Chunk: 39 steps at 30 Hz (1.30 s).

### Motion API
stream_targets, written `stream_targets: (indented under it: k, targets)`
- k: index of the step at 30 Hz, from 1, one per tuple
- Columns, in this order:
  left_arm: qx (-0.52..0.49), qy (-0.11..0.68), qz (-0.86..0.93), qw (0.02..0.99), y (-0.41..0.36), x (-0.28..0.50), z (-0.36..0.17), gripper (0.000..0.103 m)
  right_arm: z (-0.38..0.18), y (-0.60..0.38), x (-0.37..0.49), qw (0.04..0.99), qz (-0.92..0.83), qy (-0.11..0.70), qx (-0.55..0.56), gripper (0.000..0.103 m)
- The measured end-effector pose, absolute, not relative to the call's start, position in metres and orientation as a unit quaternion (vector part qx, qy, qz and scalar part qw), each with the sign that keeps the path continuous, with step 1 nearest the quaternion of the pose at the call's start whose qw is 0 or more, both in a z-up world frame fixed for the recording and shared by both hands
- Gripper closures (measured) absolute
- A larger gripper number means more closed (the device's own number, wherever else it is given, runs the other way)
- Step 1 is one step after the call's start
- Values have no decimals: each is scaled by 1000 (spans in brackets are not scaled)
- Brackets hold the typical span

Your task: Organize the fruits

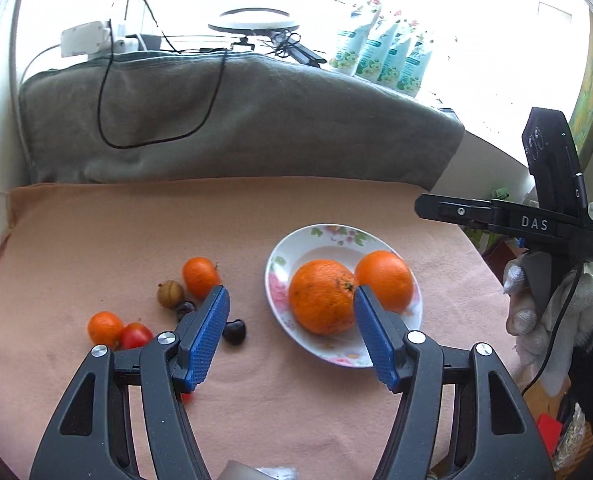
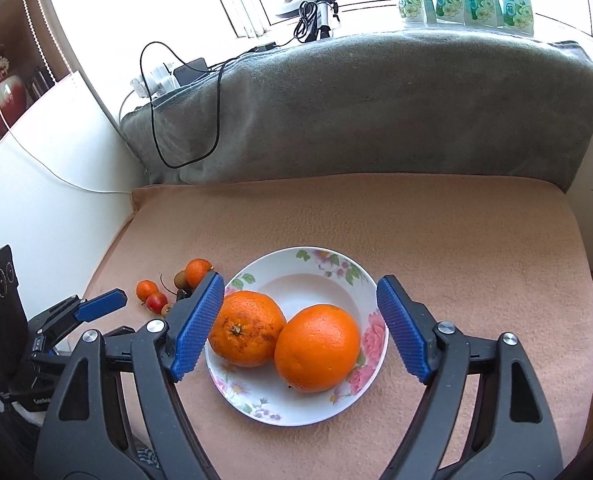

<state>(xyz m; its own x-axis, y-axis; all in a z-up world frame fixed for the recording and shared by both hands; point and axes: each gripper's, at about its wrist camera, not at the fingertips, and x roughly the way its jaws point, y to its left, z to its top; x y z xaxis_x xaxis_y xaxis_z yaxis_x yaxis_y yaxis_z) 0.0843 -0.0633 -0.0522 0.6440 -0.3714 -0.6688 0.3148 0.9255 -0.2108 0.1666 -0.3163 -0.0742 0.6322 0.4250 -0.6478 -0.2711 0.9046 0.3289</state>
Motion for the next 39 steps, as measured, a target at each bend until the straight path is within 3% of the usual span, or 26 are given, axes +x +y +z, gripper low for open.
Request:
stream_targets:
  k: [6, 20, 27, 29, 31, 34, 39]
  targets:
    - [-56, 397, -128, 907, -13, 88, -71, 37, -77, -299, 163, 902, 205, 371, 81, 13]
    - [-120, 412, -76, 900, 73, 83, -107, 37, -79, -232, 151, 897, 261, 358, -4, 13]
    - [-152, 407, -73, 898, 89, 83, -116, 51, -87, -185, 139, 884, 296, 356, -65, 13]
    - [-156, 407, -71, 897, 90, 84, -118, 53, -93, -173, 135, 880, 302, 357, -83, 16]
    - [-155, 405, -73, 898, 91, 86, -119, 60, -99, -161, 132, 877, 302, 361, -98, 28]
    - [-147, 403, -77, 900, 90, 89, -120, 63, -111, -147, 134, 862, 316, 384, -95, 37]
    - [-147, 407, -90, 897, 90, 95, -125, 67, -129, -129, 142, 847, 321, 417, -71, 47]
